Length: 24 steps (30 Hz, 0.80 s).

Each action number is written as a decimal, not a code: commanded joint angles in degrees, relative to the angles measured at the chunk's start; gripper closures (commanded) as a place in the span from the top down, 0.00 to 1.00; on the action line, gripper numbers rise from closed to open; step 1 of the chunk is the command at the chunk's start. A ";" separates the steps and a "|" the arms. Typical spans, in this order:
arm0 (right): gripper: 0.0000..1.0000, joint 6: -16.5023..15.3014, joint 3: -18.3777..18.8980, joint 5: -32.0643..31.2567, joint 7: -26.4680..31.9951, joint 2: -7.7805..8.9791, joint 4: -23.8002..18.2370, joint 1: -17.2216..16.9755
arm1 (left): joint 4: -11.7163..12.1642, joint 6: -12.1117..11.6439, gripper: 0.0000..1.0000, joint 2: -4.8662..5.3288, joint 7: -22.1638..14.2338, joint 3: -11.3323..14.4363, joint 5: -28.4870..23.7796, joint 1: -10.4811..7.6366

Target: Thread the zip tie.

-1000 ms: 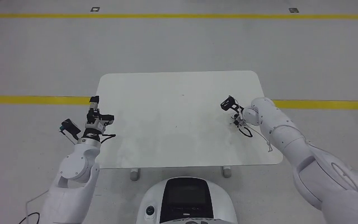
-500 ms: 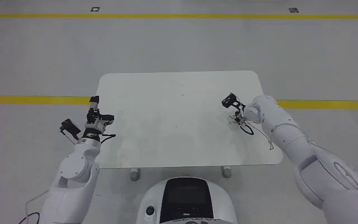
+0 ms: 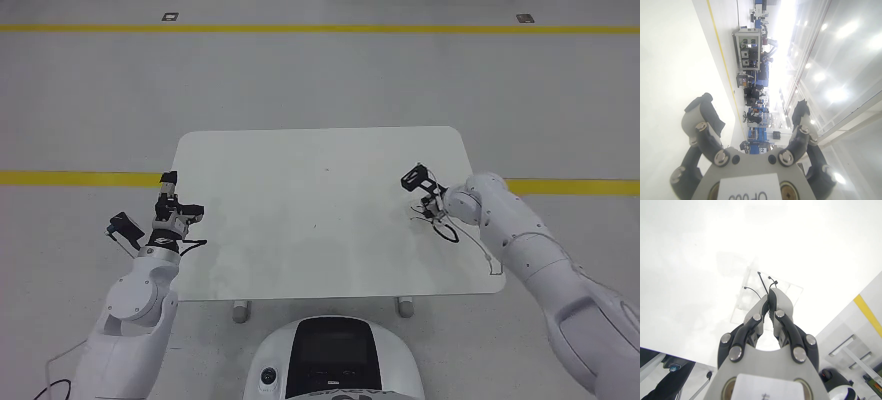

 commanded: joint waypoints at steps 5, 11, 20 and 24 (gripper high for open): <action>0.00 0.00 4.75 3.75 -0.53 4.54 -9.12 -4.70 | 0.00 0.00 1.00 0.00 0.00 0.00 0.00 0.00; 0.00 0.00 10.17 11.16 -4.16 10.52 -19.50 -11.30 | 0.00 0.00 1.00 0.00 0.00 0.00 0.00 0.00; 0.00 0.00 8.52 22.90 -10.68 18.35 -29.07 -15.57 | 0.00 0.00 1.00 0.00 0.00 0.00 0.00 0.00; 0.00 0.00 4.09 23.93 -14.20 21.02 -31.43 -14.11 | 0.00 0.00 1.00 0.00 0.00 0.00 0.00 0.00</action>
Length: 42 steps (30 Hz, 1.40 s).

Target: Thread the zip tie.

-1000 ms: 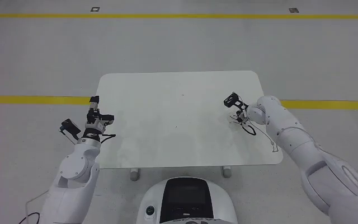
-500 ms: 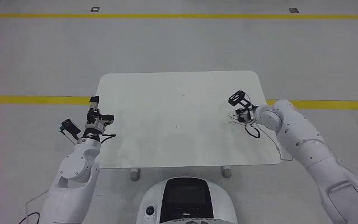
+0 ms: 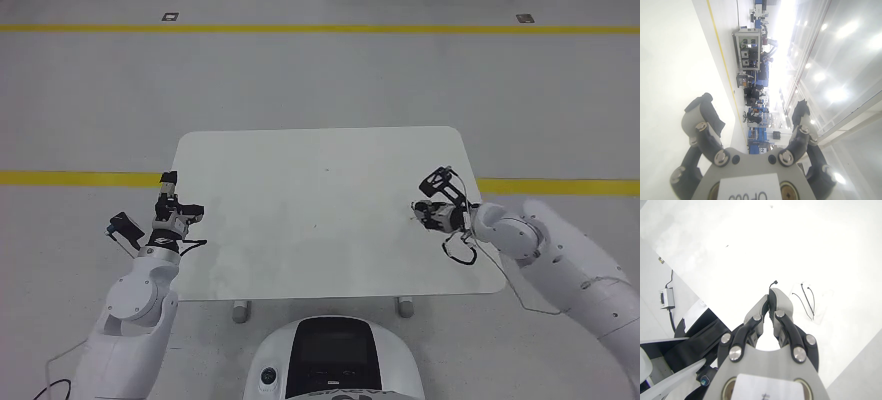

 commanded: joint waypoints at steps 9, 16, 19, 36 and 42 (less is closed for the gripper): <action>0.00 0.00 -2.15 -0.32 -1.91 1.12 -0.66 0.82 | 0.00 0.00 1.00 0.00 0.00 0.00 0.00 0.00; 0.00 0.00 -1.69 8.39 -5.66 0.72 1.17 -0.44 | 0.00 0.00 1.00 0.00 0.00 0.00 0.00 0.00; 0.00 0.00 -1.71 13.53 -6.97 0.83 2.14 -0.81 | 0.00 0.00 1.00 0.00 0.00 0.00 0.00 0.00; 0.00 0.00 -1.21 25.69 -8.71 0.90 3.52 -1.68 | 0.00 0.00 1.00 0.00 0.00 0.00 0.00 0.00; 0.00 0.06 -1.18 25.76 -8.86 0.88 3.52 -1.78 | 0.00 0.00 1.00 0.00 0.00 0.00 0.00 0.00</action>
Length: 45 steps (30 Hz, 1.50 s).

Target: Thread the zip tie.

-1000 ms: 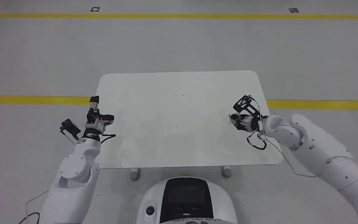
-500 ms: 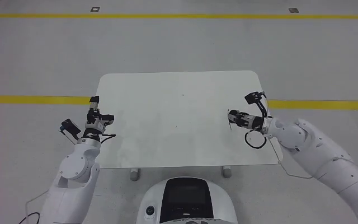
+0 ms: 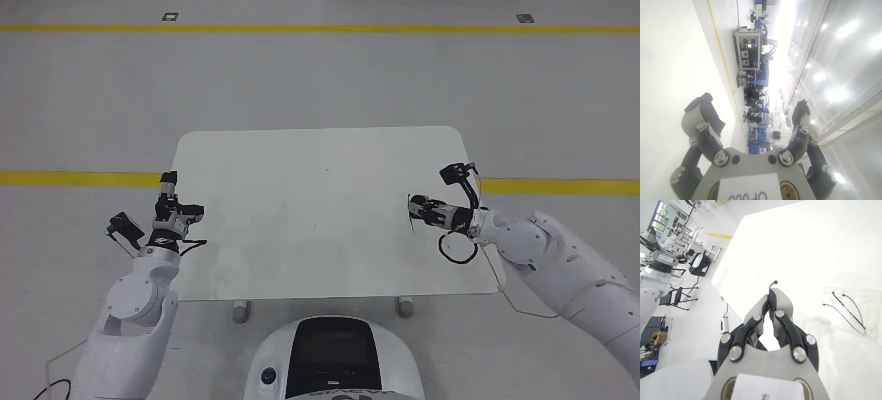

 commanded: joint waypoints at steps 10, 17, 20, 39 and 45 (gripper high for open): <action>0.00 0.00 4.81 13.99 -0.62 -0.61 -0.40 -5.58 | -3.32 -0.80 1.00 0.12 -12.72 7.02 7.36 0.67; 0.00 0.00 6.92 17.13 1.91 -0.73 -0.68 -7.01 | -3.60 -1.35 1.00 0.09 -13.50 8.02 8.11 0.73; 0.00 0.00 6.92 17.13 1.91 -0.73 -0.68 -7.01 | -3.60 -1.35 1.00 0.09 -13.50 8.02 8.11 0.73; 0.00 0.00 13.77 28.00 -4.51 -5.34 -2.68 -17.12 | 2.97 3.06 1.00 -2.66 -15.72 31.18 17.14 -11.66; 0.00 0.00 14.83 27.22 -3.36 -5.71 -2.56 -17.42 | 2.97 3.06 1.00 -2.66 -15.72 31.18 17.14 -11.66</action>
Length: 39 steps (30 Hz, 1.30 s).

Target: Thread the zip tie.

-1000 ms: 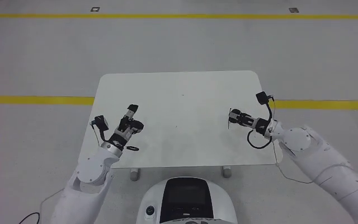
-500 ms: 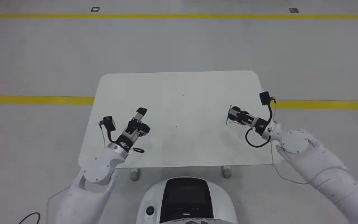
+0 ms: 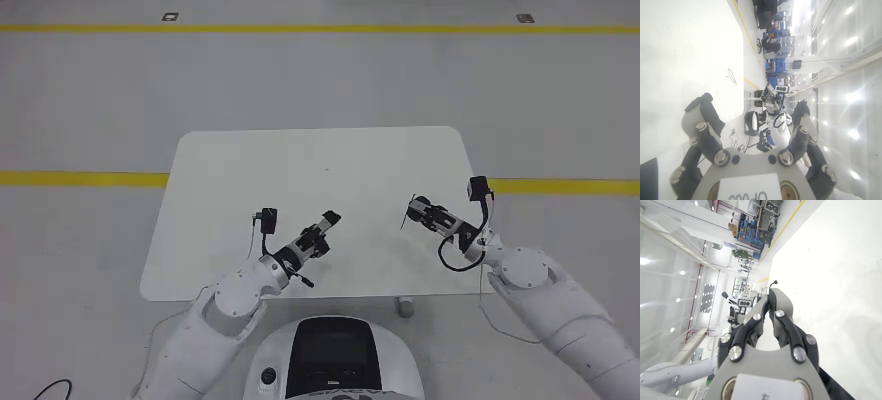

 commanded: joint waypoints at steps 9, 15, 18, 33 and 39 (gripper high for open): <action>0.00 0.00 1.11 1.92 -1.89 -0.45 -0.89 -1.39 | -0.13 -0.99 1.00 -0.46 1.22 2.55 0.22 -0.40; 0.00 0.00 6.52 4.16 -1.12 -1.28 -4.61 -7.01 | 3.39 -0.88 1.00 -2.87 4.44 12.17 1.28 -5.89; 0.00 0.00 9.79 4.97 0.89 -2.05 -6.00 -10.37 | 6.49 -1.06 1.00 -4.78 6.71 17.55 0.95 -9.82; 0.00 0.00 14.73 6.84 5.53 -3.90 -6.70 -14.25 | 10.40 -3.02 1.00 -7.48 12.61 22.31 -2.09 -13.41; 0.00 0.00 14.28 10.93 3.26 -5.10 -7.69 -14.34 | 12.11 -13.20 1.00 -8.08 13.96 22.32 -2.98 -13.11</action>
